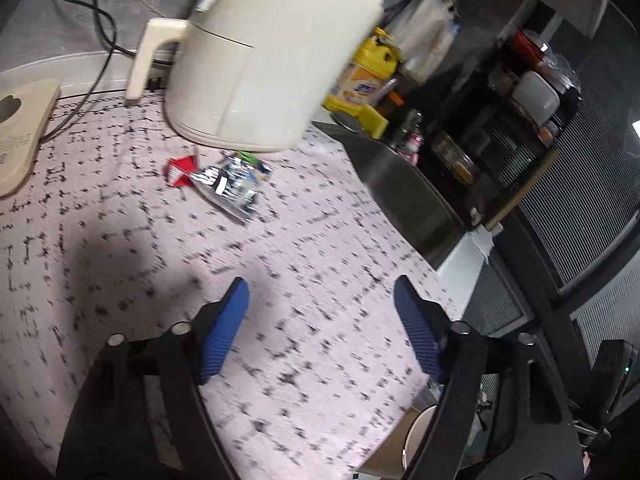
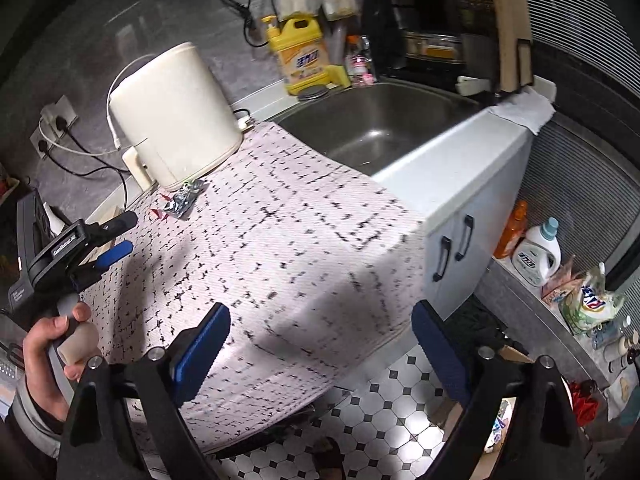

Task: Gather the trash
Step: 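Raise both open tools up from the bin, then grasp the red paper with the left tool while the right tool grasps the foil wrapper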

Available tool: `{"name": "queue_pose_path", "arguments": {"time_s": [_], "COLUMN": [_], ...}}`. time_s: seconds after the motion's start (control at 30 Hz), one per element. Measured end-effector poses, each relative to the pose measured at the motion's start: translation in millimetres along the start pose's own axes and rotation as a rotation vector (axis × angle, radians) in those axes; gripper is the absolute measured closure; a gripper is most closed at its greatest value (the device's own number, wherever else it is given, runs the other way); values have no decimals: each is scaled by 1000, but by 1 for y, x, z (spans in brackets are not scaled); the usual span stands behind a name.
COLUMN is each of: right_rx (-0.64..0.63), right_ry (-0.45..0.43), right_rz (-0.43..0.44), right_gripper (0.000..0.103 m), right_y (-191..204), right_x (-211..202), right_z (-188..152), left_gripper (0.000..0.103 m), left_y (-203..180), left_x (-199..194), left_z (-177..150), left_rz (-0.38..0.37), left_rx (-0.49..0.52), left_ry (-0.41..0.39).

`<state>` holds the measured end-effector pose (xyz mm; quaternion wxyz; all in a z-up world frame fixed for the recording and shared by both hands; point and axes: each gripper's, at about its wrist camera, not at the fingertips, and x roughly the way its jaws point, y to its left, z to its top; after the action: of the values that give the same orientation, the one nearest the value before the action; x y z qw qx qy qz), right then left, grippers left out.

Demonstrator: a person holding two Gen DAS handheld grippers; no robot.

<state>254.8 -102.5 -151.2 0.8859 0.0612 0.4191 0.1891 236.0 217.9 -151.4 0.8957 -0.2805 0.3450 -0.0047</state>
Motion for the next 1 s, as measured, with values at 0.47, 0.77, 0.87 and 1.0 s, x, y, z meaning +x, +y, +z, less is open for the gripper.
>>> {"name": "queue_pose_path", "arguments": {"time_s": [0.47, 0.77, 0.87, 1.0], "right_rx": [-23, -1, -1, -25], "right_ry": [10, 39, 45, 52], "right_rz": [-38, -34, -20, 8], "right_gripper": [35, 35, 35, 35], "right_y": [74, 97, 106, 128], "right_x": [57, 82, 92, 109], "right_z": [20, 29, 36, 50], "left_gripper": [67, 73, 74, 99], "left_y": [85, 106, 111, 117], "left_x": [29, 67, 80, 86], "left_z": [63, 85, 87, 89], "left_rz": [64, 134, 158, 174], "left_rx": [-46, -33, -29, -29], "left_ry": [-1, 27, 48, 60]}}
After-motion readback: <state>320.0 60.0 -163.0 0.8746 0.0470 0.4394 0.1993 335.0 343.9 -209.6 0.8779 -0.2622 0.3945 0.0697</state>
